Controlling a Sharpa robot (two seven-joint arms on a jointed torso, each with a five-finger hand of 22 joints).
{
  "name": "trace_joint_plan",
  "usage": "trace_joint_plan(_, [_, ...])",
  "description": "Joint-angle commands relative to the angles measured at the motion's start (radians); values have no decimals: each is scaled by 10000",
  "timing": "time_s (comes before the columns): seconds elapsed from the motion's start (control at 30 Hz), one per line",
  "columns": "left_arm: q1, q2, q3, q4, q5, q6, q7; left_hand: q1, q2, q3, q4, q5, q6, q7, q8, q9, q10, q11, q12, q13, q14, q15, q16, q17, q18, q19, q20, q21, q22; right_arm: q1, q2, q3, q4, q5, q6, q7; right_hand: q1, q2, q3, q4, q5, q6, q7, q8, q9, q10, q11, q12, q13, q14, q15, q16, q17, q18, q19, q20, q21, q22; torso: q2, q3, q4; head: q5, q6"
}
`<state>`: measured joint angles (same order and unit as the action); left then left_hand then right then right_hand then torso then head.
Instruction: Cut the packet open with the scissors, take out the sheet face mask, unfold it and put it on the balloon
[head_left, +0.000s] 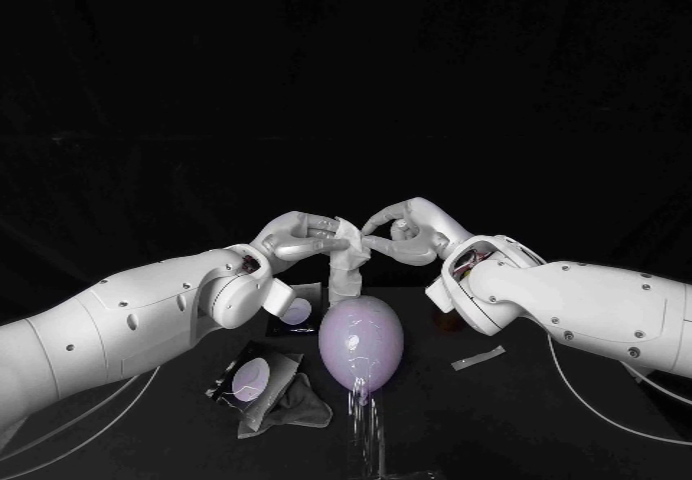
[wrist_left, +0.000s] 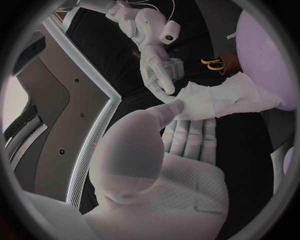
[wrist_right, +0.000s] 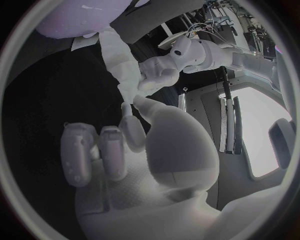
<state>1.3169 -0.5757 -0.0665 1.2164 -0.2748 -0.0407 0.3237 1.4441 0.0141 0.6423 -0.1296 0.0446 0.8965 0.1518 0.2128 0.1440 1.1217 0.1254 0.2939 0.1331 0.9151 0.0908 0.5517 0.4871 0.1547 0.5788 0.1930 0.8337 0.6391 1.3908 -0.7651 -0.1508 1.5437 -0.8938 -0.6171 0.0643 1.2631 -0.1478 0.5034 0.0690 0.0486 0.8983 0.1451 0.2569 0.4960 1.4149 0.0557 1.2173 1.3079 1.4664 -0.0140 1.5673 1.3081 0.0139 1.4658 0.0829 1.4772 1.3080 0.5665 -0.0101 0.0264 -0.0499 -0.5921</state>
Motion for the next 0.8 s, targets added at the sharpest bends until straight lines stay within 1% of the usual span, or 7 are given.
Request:
trace_joint_plan(0.03, [13, 4, 13, 19, 72, 277, 72, 229, 292, 298, -67, -27, 14, -60, -82, -44, -274, 13, 463, 272, -356, 16, 494, 354, -89, -168, -18, 130, 114, 8, -38, 7, 58, 149, -56, 631, -39, -26, -66, 11, 1, 63, 8, -35, -10, 23, 48, 34, 939, 1044, 71, 35, 2627, 86, 490, 98, 32, 2317, -2, -2, 3, -1, -1])
trace_joint_plan(0.07, [13, 1, 13, 20, 70, 293, 57, 202, 302, 313, -40, 25, 17, -58, -90, -48, -307, 21, 525, 306, -390, 20, 554, 394, -103, -177, -4, 150, 130, 8, -53, 7, 73, 160, -156, 711, -39, -26, -66, 11, 1, 63, 8, -35, -10, 23, 48, 34, 939, 1044, 71, 35, 2627, 86, 490, 98, 32, 2317, -2, -1, 3, -1, -1])
trace_joint_plan(0.1, [13, -1, 13, 22, 66, 311, 43, 104, 263, 587, -10, 29, 67, -62, -174, -94, -786, 44, 1263, 722, -838, 43, 1224, 830, -116, -359, -2, 368, 324, 8, -62, 7, 84, 163, -251, 776, -39, -26, -66, 11, 1, 63, 8, -35, -10, 23, 48, 34, 939, 1044, 71, 35, 2627, 86, 490, 98, 32, 2317, -3, 1, 4, -3, 0])
trace_joint_plan(0.33, [12, -4, 12, 39, 22, 372, 11, -93, 142, 1199, 90, 23, 163, -127, -308, -150, -1914, 111, 3021, 1623, -1461, 96, 2235, 1260, -134, -742, 47, 766, 679, 8, 38, 8, -77, -167, -511, 769, -39, -76, -111, -21, 2, 94, 7, -83, -52, 15, 48, 29, 936, 1044, 74, 35, 2627, 87, 493, 118, 37, 2319, -4, 0, 4, -21, 2])
trace_joint_plan(0.53, [12, -7, 11, 62, -20, 422, 3, -116, 167, 1435, 123, 27, 205, -159, -337, -156, -2264, 131, 3585, 1863, -1636, 112, 2537, 1339, -122, -865, 57, 911, 803, 8, 219, 7, -288, -423, -517, 575, -107, -159, -211, -13, -1, 163, 0, -120, -93, 8, 48, 30, 936, 1044, 77, 35, 2627, 91, 488, 139, 29, 2316, 5, 0, 4, -25, -13])
trace_joint_plan(0.6, [12, -7, 11, 65, -28, 434, 5, -164, 151, 1630, 162, 17, 225, -177, -377, -163, -2592, 151, 4120, 2041, -1796, 127, 2826, 1374, -106, -985, 76, 1066, 932, 8, 287, 6, -349, -494, -486, 503, -127, -179, -238, -7, -2, 175, -1, -130, -104, 10, 47, 39, 939, 1044, 77, 35, 2627, 94, 482, 143, 18, 2313, 5, -4, 6, -27, -16])
trace_joint_plan(0.8, [12, -5, 11, 74, -37, 448, 16, -189, 122, 1696, 172, 29, 209, -192, -407, -168, -2713, 159, 4328, 2085, -1855, 132, 2941, 1367, -97, -1035, 90, 1126, 981, 8, 453, -1, -464, -688, -395, 335, -157, -223, -292, -3, -2, 186, -1, -162, -130, -5, 48, 15, 927, 1044, 78, 35, 2627, 100, 469, 152, -2, 2306, 3, -7, 9, -43, -22])
